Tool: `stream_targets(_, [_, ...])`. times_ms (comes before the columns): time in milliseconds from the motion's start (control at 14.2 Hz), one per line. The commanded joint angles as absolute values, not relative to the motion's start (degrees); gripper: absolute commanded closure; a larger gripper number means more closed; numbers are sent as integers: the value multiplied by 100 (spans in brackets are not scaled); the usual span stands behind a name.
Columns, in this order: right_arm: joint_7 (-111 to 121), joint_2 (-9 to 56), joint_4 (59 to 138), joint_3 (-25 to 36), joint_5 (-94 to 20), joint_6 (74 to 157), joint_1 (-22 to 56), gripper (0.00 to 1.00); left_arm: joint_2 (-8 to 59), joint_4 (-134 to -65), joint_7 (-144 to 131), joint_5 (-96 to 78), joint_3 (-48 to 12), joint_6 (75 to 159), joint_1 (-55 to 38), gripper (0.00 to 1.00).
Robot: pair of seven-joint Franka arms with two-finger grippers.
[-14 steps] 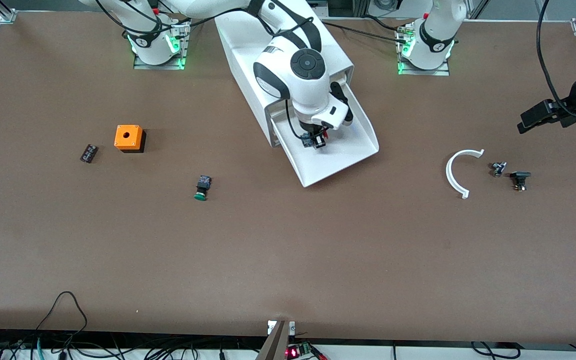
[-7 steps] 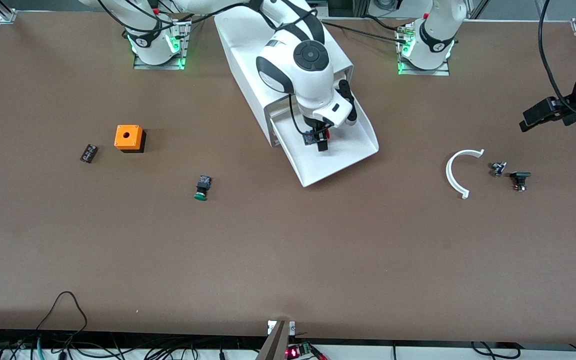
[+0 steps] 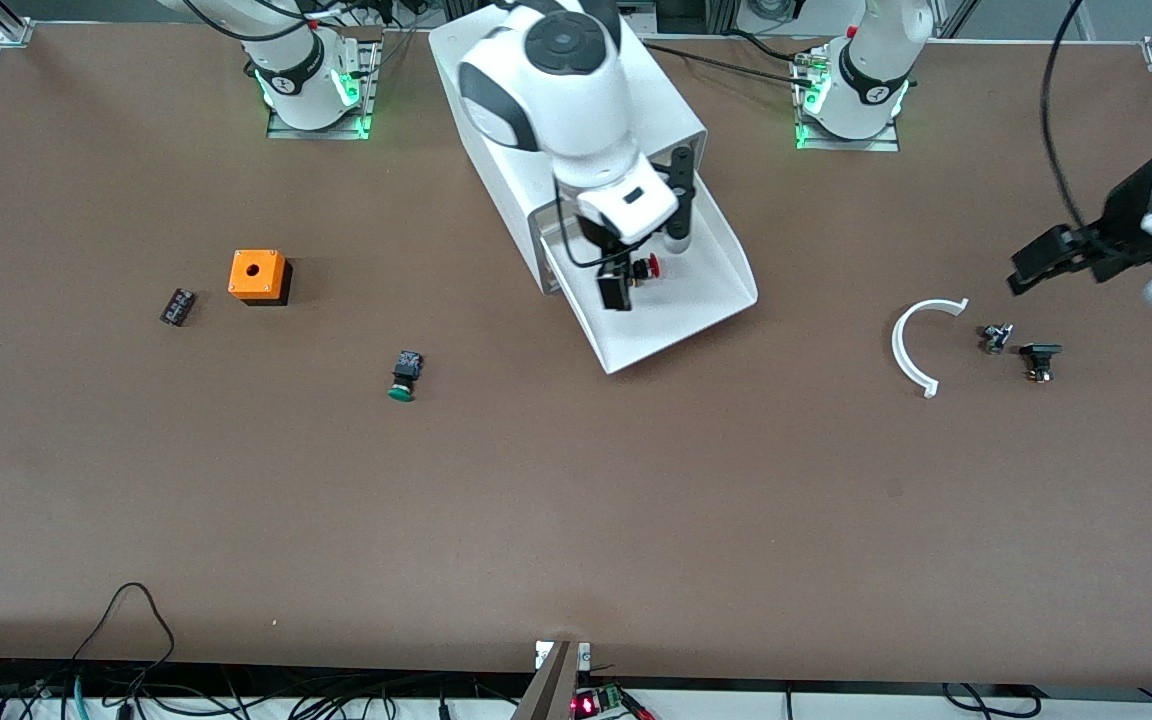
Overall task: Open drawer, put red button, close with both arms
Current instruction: 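Lower the red button into the drawer and open the right gripper, then withdraw the right gripper while the left gripper reaches the drawer front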
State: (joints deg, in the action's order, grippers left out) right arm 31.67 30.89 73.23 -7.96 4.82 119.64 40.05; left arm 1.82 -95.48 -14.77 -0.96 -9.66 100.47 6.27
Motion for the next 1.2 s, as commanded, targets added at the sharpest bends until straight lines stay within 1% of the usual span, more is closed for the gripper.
stream_targets(0, [2797,2752,7479,-748,475,11621,3403,0,228,-9992,-2360,-123,-1229,10572,432,0])
stream_targets(141, [2384,2462,7680,-389,475,11452,3358,0,281,-10361,-3178,-114,-1528,11028,387,0])
stream_targets(212, [2043,2365,7760,-213,475,11452,3331,0,342,-10580,-3495,-114,-1703,11370,361,0])
stream_targets(353, [1532,2303,7796,104,492,11452,3244,0,386,-11107,-3892,-114,-1828,12230,282,0])
stream_targets(564, [838,2285,8032,246,483,11514,2954,0,675,-11705,-4348,-114,-1854,13356,10,0])
stream_targets(705, [-205,2285,8094,299,501,11453,2901,0,956,-11926,-4727,-114,-1854,14025,-227,0])
stream_targets(917, [-1517,2198,8252,343,510,11426,2489,0,1317,-11927,-5298,-114,-1846,14290,-544,0])
stream_targets(988, [-1590,2110,8418,334,510,11417,2322,0,1414,-11918,-5448,-123,-1846,14387,-580,0])
stream_targets(1129, [-1608,1812,8717,334,501,11400,2259,0,1608,-11935,-5502,-114,-1846,14589,-650,0])
